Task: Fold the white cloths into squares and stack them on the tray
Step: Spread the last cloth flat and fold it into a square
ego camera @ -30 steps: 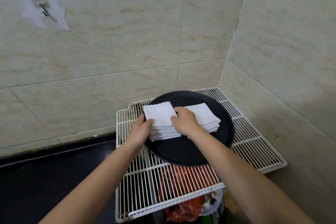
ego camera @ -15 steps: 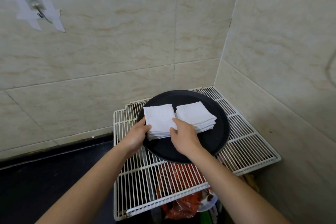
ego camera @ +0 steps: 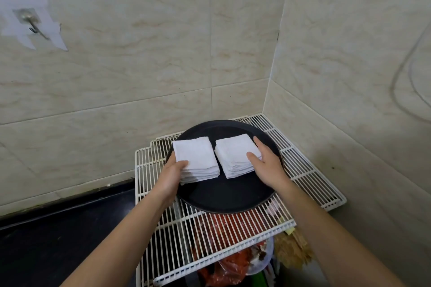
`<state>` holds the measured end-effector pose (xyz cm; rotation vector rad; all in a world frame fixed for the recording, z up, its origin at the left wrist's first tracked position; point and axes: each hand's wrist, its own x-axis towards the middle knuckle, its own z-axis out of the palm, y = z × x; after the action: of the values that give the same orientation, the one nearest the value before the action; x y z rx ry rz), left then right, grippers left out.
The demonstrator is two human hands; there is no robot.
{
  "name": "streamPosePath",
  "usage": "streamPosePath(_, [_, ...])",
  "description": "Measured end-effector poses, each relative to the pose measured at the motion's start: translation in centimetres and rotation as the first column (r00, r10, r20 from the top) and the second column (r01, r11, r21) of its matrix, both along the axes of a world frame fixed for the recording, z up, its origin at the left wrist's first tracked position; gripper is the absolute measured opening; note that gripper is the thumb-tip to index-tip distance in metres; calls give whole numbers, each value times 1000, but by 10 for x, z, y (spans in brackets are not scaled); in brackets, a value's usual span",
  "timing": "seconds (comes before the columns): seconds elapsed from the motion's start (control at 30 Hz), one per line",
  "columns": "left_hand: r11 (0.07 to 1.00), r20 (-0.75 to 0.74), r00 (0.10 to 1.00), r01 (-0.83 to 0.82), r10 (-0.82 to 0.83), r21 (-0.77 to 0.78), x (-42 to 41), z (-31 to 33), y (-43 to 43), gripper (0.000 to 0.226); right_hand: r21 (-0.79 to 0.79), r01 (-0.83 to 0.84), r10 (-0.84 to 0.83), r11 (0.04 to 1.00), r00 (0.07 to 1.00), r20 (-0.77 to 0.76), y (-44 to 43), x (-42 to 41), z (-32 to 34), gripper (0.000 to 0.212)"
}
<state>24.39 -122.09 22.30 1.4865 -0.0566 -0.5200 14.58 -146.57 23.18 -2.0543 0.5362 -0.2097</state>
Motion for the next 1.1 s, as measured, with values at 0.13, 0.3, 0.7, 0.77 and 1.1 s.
streamPosePath(0.13, [999, -20, 999, 33, -33, -6, 5, 0, 1, 42, 39, 172, -174, 984, 983, 66, 30, 0, -12, 55])
streamPosePath(0.3, [998, -28, 998, 60, -61, -16, 7, -3, 0, 46, 65, 250, -256, 966, 960, 112, 46, 5, -18, 53])
streamPosePath(0.7, [995, -58, 995, 72, -75, -63, 10, -2, 1, 44, -222, -328, 323, 918, 945, -56, 2, -10, -19, 86])
streamPosePath(0.77, [995, -59, 995, 71, -75, -64, 9, -3, 1, 44, -367, -374, 370, 852, 925, -83, -4, -8, -23, 76])
streamPosePath(1.1, [995, -61, 995, 68, -73, -75, 15, -4, -2, 44, -606, -343, 390, 717, 919, -59, -11, 6, -38, 53])
